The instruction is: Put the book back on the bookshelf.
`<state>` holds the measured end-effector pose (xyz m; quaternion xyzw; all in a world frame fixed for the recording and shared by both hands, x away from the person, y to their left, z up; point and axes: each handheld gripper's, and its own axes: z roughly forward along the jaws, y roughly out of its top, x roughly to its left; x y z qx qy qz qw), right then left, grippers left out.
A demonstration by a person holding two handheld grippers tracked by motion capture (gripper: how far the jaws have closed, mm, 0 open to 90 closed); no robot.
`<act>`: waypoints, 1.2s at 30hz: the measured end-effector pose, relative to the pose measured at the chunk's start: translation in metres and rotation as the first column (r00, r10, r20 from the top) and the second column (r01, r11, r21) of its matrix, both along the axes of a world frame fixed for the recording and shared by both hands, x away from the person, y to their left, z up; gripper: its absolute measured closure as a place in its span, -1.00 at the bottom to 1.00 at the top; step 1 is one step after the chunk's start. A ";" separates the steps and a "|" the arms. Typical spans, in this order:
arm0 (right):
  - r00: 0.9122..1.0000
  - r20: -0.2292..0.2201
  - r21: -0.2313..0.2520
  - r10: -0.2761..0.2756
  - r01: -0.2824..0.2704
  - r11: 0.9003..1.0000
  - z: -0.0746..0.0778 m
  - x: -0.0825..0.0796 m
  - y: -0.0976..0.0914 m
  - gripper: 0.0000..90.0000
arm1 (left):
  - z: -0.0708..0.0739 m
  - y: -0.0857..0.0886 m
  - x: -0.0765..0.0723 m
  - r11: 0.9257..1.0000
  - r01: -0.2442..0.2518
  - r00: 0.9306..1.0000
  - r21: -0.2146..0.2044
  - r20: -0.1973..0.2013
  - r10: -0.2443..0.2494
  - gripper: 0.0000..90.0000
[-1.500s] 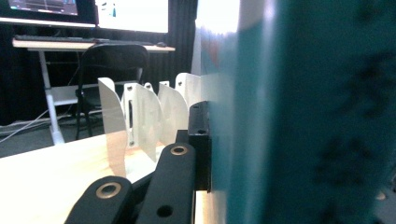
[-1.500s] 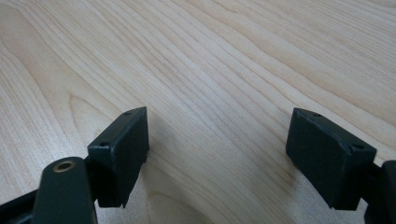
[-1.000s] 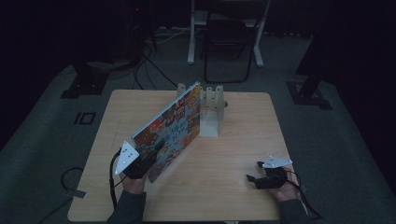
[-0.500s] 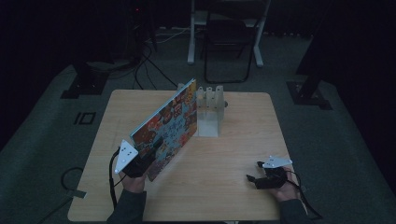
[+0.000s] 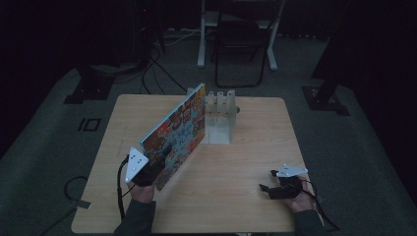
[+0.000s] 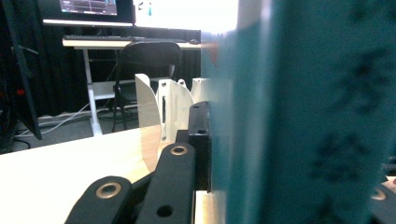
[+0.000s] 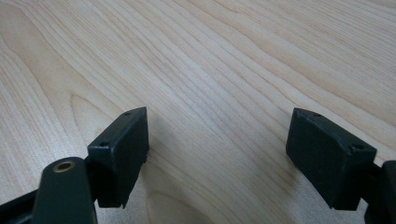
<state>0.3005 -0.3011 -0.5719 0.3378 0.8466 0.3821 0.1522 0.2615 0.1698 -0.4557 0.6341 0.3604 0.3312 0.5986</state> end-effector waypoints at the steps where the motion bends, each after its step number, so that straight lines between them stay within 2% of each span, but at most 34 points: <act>1: 1.000 0.000 0.000 0.001 -0.001 1.000 0.000 0.000 0.000 -0.54 | 0.000 0.000 0.000 1.000 -0.002 1.000 0.003 0.000 0.002 0.80; 23: 1.000 -0.001 -0.001 0.004 -0.004 1.000 0.000 0.000 0.000 -0.54 | -0.004 -0.008 0.009 0.998 -0.056 0.998 0.033 -0.009 0.056 0.80; 36: 1.000 0.000 -0.001 0.005 -0.005 1.000 0.000 0.000 0.000 -0.54 | -0.006 -0.011 0.014 0.997 -0.077 0.997 0.030 -0.015 0.077 0.80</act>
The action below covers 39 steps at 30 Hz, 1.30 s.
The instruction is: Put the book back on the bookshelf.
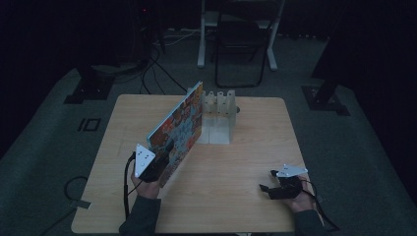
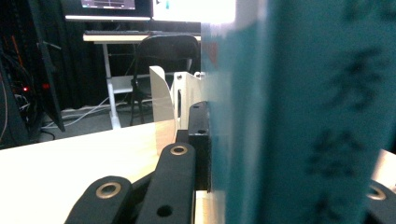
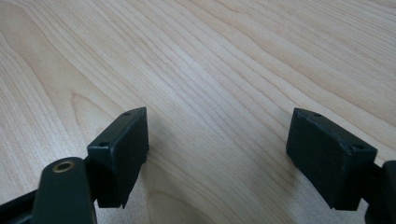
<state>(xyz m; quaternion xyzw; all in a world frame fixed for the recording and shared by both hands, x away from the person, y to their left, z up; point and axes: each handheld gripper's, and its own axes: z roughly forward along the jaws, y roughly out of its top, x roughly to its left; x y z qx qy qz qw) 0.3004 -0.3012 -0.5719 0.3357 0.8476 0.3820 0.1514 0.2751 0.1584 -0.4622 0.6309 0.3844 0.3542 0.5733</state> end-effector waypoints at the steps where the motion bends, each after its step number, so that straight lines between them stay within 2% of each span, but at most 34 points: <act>1: 1.000 0.000 0.000 0.000 0.000 1.000 0.000 0.000 0.000 -0.54 | 0.000 0.000 0.000 1.000 -0.002 1.000 0.000 0.000 0.002 0.80; 9: 1.000 0.000 -0.001 0.001 -0.001 1.000 0.000 0.000 0.000 -0.54 | -0.003 -0.003 0.003 1.000 0.000 1.000 -0.002 0.002 0.000 0.80; 21: 1.000 -0.001 0.001 0.002 -0.002 1.000 0.000 0.000 0.000 -0.54 | -0.008 -0.006 0.011 1.000 -0.031 0.999 0.005 -0.015 0.031 0.80; 29: 1.000 -0.001 0.001 0.002 -0.002 1.000 0.000 0.000 0.000 -0.54 | -0.011 -0.010 0.014 0.998 -0.062 0.998 0.005 -0.010 0.062 0.80; 39: 1.000 -0.002 0.002 0.001 -0.001 1.000 0.000 0.000 0.000 -0.54 | -0.011 -0.014 0.019 0.997 -0.075 0.997 0.012 -0.013 0.075 0.80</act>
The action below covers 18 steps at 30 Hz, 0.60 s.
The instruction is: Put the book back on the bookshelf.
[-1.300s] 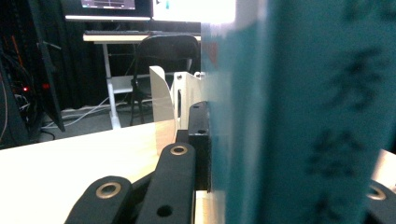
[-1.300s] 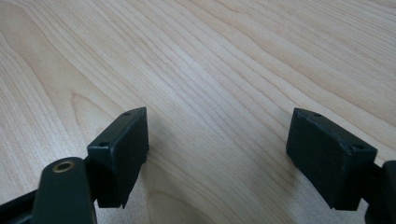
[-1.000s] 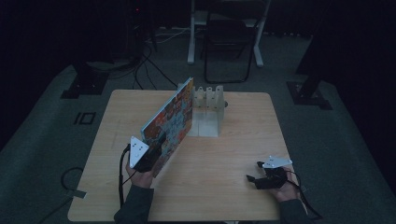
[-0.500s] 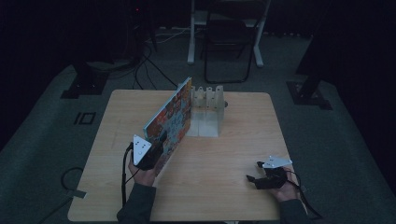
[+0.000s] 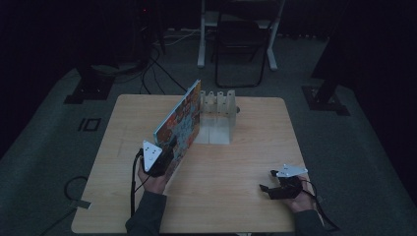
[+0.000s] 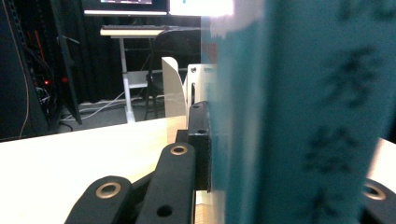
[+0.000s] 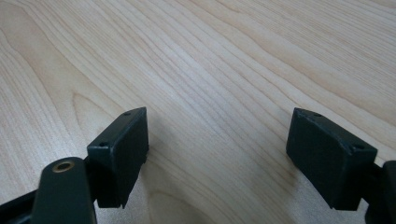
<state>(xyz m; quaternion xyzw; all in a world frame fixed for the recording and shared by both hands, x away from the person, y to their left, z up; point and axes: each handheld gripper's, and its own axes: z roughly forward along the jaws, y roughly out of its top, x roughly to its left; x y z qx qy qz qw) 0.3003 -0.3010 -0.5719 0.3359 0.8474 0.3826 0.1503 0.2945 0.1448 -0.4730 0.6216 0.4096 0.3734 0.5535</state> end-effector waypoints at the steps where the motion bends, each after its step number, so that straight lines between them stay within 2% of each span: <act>1: 1.000 0.001 0.000 0.001 -0.001 1.000 0.000 0.000 0.000 -0.54 | 0.000 0.000 0.000 1.000 -0.001 1.000 0.001 0.001 0.001 0.80; 10: 1.000 0.001 0.000 0.000 0.000 1.000 0.000 0.000 0.000 -0.54 | -0.001 -0.005 0.005 1.000 -0.015 1.000 0.007 0.003 0.015 0.80; 18: 1.000 0.000 -0.001 0.001 -0.001 1.000 0.000 0.000 0.000 -0.54 | -0.001 -0.010 0.010 0.999 -0.049 0.999 -0.013 0.006 0.049 0.80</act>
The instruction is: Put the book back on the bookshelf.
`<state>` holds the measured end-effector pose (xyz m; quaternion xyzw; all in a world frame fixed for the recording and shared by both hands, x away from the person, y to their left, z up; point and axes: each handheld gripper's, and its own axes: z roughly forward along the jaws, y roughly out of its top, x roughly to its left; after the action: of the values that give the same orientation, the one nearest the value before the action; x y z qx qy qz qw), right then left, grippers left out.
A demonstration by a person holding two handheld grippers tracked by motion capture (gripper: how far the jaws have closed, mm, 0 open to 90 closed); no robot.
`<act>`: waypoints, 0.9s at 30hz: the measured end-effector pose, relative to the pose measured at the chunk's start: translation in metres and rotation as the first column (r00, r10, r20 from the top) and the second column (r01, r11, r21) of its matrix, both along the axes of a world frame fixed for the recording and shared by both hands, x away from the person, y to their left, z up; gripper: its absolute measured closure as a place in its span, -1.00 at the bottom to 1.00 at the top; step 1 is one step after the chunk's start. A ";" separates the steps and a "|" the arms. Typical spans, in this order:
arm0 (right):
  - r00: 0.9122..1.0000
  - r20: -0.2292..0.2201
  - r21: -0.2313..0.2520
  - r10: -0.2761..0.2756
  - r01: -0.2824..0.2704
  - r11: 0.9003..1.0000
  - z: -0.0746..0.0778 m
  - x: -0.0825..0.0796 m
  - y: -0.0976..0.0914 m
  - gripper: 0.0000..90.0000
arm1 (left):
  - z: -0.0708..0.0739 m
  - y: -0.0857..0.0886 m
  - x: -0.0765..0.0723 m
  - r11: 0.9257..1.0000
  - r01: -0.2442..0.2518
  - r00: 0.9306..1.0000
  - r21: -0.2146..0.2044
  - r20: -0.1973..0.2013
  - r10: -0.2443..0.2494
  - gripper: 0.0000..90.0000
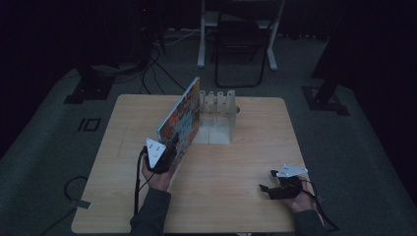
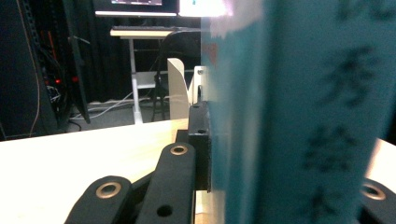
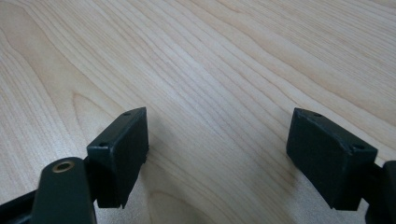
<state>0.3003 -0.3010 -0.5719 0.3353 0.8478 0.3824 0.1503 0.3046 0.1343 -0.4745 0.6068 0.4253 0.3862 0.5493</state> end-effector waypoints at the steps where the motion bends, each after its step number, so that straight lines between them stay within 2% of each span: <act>1: 1.000 0.000 0.000 0.000 0.000 1.000 0.000 0.000 0.000 -0.54 | 0.000 0.000 0.001 1.000 -0.003 1.000 0.004 0.000 0.003 0.80; 14: 1.000 0.000 0.000 0.000 0.000 1.000 0.000 0.000 0.000 -0.55 | 0.000 -0.011 0.010 1.000 -0.016 1.000 0.012 -0.003 0.016 0.80; 27: 1.000 -0.001 0.001 0.002 -0.002 1.000 0.000 0.000 0.000 -0.55 | -0.001 -0.013 0.015 0.999 -0.028 1.000 0.022 -0.002 0.028 0.80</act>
<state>0.3002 -0.3009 -0.5719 0.3348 0.8481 0.3826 0.1493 0.3198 0.1209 -0.4753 0.6073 0.4301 0.3977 0.5367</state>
